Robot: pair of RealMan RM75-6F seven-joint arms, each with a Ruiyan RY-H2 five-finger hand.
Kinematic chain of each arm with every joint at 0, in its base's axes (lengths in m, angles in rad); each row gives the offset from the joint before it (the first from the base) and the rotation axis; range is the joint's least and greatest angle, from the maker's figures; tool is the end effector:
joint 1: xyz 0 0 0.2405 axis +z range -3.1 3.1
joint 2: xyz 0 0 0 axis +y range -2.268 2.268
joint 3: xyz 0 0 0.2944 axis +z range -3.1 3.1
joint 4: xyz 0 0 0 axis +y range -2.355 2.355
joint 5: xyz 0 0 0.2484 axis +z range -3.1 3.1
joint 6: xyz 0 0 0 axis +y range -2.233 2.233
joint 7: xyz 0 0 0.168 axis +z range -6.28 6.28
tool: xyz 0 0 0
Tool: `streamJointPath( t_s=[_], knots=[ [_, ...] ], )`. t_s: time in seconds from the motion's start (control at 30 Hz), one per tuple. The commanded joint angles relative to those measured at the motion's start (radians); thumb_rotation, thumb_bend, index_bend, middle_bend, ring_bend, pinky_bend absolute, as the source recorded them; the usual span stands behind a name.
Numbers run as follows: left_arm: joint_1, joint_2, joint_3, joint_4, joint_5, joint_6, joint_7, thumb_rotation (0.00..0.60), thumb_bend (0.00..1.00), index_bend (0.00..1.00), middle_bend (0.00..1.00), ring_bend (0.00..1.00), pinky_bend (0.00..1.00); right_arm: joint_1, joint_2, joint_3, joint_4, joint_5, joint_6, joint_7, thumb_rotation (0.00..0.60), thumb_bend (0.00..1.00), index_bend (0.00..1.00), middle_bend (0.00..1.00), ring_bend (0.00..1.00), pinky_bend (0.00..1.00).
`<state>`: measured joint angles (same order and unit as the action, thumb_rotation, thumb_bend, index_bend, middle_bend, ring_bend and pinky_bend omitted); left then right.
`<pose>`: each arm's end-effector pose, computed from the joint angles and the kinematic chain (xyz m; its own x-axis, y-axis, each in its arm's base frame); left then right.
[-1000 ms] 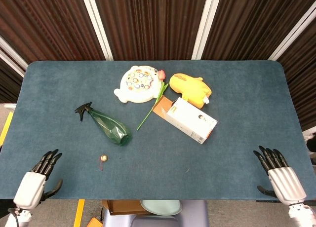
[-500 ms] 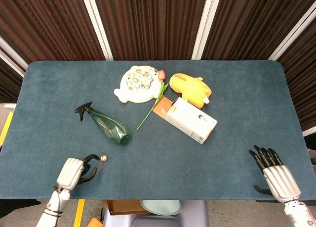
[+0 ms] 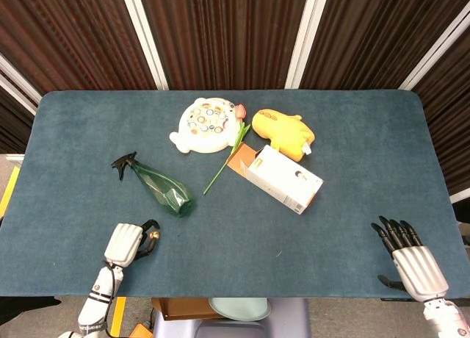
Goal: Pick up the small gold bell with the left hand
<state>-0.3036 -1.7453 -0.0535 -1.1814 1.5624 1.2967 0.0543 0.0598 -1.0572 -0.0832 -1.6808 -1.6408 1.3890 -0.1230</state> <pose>-0.2866 0.2742 -0.0885 0.3088 0.1378 0.9411 0.9253 -0.2725 -0.2637 -0.3524 -0.1627 0.1131 0.5130 -0.2214 0.8294 -0.8584 -0.1437 0.4925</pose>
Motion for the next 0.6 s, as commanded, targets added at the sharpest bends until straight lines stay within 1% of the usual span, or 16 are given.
streamJointPath(
  t_s=[0.03,0.2,0.6],
  knots=[
    [-0.001,-0.001,0.001,0.005,-0.008,-0.001,0.007,0.6,0.42,0.47,1.0,1.0,1.0,0.001,0.0,-0.001,0.0,-0.002,-0.001,0.0,0.6,0.24,0.0,0.0,0.0,0.0],
    [-0.003,-0.009,0.003,0.025,-0.017,0.002,0.033,0.6,0.42,0.51,1.0,1.0,1.0,-0.001,0.001,-0.001,-0.001,-0.002,0.003,0.002,0.6,0.24,0.0,0.0,0.0,0.0],
    [-0.013,-0.015,0.004,0.041,-0.036,-0.002,0.031,0.6,0.42,0.52,1.0,1.0,1.0,0.0,0.002,0.0,0.0,0.0,0.002,0.003,0.6,0.24,0.0,0.0,0.0,0.0]
  ],
)
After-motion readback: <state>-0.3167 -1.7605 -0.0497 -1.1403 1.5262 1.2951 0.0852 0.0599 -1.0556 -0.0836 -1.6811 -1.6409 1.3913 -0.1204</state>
